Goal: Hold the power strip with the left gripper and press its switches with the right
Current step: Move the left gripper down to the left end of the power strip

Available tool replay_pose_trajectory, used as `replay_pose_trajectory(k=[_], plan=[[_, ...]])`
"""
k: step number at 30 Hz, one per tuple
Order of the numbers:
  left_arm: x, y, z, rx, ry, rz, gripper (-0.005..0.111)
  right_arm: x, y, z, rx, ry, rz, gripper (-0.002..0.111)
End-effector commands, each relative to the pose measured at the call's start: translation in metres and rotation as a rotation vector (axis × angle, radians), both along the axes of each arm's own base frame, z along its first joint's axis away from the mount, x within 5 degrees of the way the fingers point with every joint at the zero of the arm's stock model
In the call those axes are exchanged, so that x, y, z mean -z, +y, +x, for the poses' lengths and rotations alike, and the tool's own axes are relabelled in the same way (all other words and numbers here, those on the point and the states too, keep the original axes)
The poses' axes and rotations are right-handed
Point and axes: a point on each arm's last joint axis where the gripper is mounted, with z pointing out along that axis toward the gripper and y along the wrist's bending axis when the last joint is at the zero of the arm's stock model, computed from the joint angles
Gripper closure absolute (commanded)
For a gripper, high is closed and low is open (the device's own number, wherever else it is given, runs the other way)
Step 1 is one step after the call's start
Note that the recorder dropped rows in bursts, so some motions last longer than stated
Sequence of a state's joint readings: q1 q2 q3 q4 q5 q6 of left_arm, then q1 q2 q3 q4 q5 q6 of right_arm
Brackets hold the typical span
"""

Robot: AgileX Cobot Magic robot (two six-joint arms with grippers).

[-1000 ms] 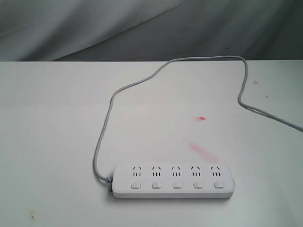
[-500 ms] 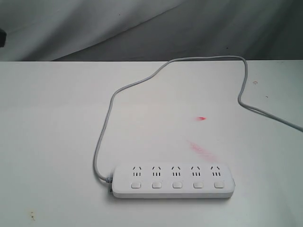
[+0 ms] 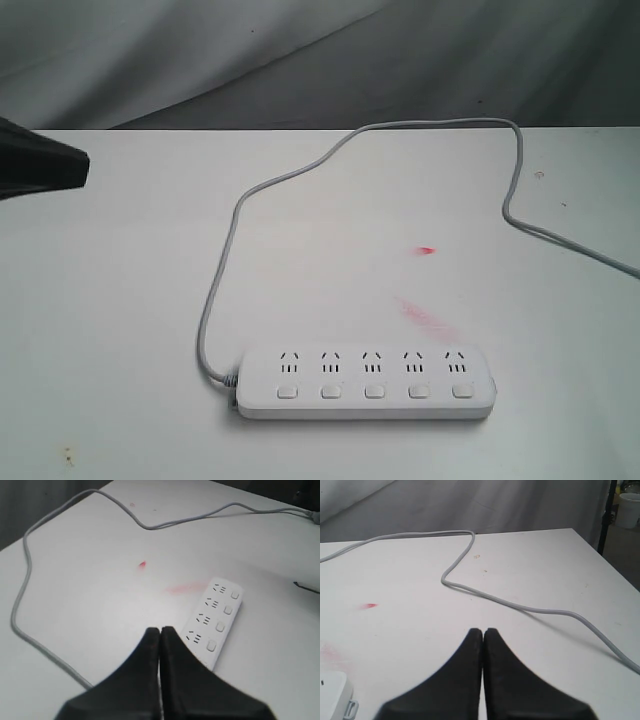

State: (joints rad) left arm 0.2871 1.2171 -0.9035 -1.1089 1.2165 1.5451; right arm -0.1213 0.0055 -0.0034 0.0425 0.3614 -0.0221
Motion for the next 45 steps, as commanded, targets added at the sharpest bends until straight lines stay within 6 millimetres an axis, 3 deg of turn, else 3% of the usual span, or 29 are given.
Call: replay_pose_trajectory(k=[1,21,25,31,35,37,42,45], plan=[[0.014,-0.002,-0.003,0.053,-0.043,0.002,0.106,0.0,-0.001,0.0,0.008,-0.014,-0.01,0.108],[0.021,-0.002,-0.002,0.137,-0.154,0.069,0.106,0.0,-0.001,0.0,0.008,-0.014,-0.01,0.108],[0.036,0.002,0.008,0.262,-0.265,0.168,0.106,0.0,-0.001,0.0,0.008,-0.014,-0.01,0.108],[0.083,0.009,0.028,0.335,-0.074,0.168,0.105,0.0,-0.001,0.0,0.008,-0.014,-0.01,0.108],[0.12,0.007,0.034,0.454,0.07,0.201,0.093,0.0,-0.001,0.0,0.008,-0.014,-0.01,0.108],[0.134,0.003,0.036,0.5,0.121,0.198,0.08,0.0,-0.001,0.0,0.008,-0.014,-0.01,0.108],[0.155,-0.016,0.043,0.535,0.171,0.166,0.043,0.0,-0.001,0.0,0.008,-0.014,-0.01,0.108],[0.169,-0.03,0.053,0.489,0.165,0.201,0.034,0.0,-0.001,0.0,0.008,-0.014,-0.01,0.108]])
